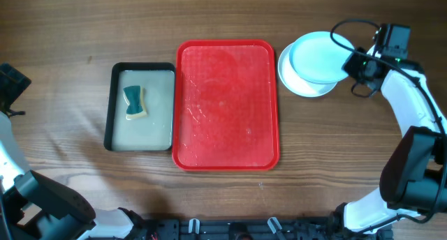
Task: Clean dirty plates on tray and stack at the side
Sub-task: 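Swing the plate right and lower it onto the plate stack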
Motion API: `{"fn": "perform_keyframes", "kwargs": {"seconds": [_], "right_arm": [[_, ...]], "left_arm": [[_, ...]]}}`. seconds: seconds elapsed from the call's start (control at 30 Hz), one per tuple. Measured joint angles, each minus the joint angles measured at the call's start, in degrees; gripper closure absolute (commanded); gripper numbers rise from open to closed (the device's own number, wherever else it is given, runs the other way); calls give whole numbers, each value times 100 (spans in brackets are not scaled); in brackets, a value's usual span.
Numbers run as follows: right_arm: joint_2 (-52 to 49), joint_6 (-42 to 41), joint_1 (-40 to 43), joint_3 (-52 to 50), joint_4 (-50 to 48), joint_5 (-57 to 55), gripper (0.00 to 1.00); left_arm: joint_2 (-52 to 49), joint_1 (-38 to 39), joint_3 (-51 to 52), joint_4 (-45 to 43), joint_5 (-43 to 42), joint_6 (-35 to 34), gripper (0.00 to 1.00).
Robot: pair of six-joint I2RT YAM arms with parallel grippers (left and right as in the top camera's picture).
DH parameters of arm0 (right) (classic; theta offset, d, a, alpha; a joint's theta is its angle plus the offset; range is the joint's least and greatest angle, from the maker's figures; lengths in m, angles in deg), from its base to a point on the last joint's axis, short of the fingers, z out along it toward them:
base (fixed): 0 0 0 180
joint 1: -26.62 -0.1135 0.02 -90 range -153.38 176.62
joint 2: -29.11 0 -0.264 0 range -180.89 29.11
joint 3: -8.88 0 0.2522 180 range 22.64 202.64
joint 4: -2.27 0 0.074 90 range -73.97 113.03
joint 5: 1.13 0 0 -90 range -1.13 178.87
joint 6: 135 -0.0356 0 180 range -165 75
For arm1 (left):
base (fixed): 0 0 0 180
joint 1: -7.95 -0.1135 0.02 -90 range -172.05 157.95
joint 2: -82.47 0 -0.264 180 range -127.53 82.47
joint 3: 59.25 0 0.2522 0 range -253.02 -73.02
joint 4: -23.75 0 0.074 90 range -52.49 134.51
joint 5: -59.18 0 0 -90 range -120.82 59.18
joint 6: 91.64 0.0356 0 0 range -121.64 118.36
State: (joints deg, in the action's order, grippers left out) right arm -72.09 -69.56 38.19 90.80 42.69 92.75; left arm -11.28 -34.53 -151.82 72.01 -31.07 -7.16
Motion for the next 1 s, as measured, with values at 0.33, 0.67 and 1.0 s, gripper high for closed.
{"fn": "perform_keyframes", "kwargs": {"seconds": [0.33,0.67,1.0], "right_arm": [[-7,-11,0,-444,-188,385,93],[-11,-66,0,-444,-188,470,55],[-13,44,0,-444,66,490,28]], "left_arm": [[0,0,0,0,0,0,0],[0,0,0,0,0,0,0],[0,0,0,0,0,0,0]]}}
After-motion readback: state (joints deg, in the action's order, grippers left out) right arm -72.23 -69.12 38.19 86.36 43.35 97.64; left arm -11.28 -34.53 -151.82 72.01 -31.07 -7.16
